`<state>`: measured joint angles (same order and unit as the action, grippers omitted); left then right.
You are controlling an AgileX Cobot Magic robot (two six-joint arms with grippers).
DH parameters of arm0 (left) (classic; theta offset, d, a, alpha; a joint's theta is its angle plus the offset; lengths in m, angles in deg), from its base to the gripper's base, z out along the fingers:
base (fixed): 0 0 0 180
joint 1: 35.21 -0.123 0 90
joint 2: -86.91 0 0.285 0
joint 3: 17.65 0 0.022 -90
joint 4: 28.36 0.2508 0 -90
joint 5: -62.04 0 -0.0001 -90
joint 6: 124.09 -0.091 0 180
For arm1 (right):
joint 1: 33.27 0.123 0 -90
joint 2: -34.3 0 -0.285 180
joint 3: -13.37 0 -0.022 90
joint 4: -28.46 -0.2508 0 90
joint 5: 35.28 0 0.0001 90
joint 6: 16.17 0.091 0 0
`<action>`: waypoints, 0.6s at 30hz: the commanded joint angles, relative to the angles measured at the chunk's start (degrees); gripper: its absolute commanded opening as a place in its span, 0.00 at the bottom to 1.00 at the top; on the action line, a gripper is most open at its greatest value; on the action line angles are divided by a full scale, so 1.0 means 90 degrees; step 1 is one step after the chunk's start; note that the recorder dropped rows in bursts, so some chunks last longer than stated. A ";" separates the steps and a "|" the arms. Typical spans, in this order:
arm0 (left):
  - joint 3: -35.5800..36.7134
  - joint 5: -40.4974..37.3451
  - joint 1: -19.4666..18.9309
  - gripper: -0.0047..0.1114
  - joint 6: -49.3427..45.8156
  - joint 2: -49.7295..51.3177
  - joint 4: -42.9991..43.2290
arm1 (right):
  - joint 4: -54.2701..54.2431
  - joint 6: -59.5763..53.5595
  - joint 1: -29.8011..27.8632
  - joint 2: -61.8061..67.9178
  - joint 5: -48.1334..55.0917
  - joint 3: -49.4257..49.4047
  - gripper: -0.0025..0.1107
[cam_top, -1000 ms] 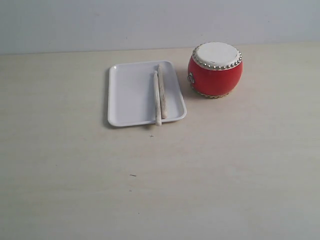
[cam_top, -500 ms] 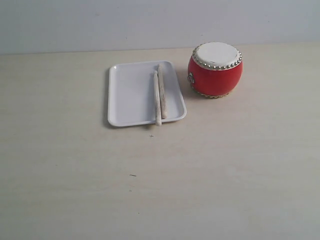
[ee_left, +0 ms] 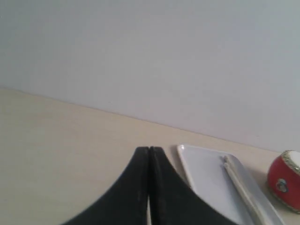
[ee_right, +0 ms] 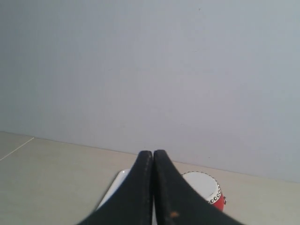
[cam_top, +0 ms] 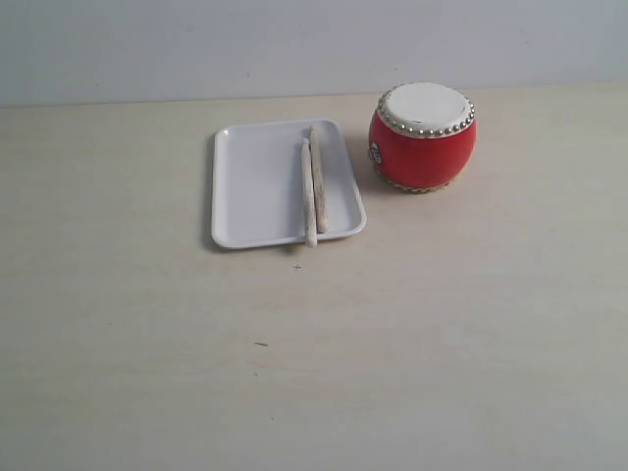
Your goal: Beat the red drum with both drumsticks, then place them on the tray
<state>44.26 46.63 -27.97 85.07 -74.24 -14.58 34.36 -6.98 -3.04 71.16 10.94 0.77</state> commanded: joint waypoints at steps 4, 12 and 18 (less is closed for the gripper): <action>0.0618 0.0061 -0.0855 0.04 -0.0483 -0.0742 -0.0023 | 0.0028 0.0009 -0.0027 -0.0020 -0.0007 -0.0027 0.02; 0.1414 0.0076 -0.0942 0.04 -0.1075 -0.1230 -0.0581 | 0.0028 0.0009 -0.0027 -0.0020 -0.0007 -0.0027 0.02; 0.1700 0.0034 -0.0942 0.04 -0.1075 -0.1230 -0.0581 | 0.0016 0.0009 -0.0027 -0.0020 -0.0007 -0.0027 0.02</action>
<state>59.17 46.63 -36.28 75.81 -84.91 -19.34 34.36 -6.98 -3.04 71.16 10.94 0.77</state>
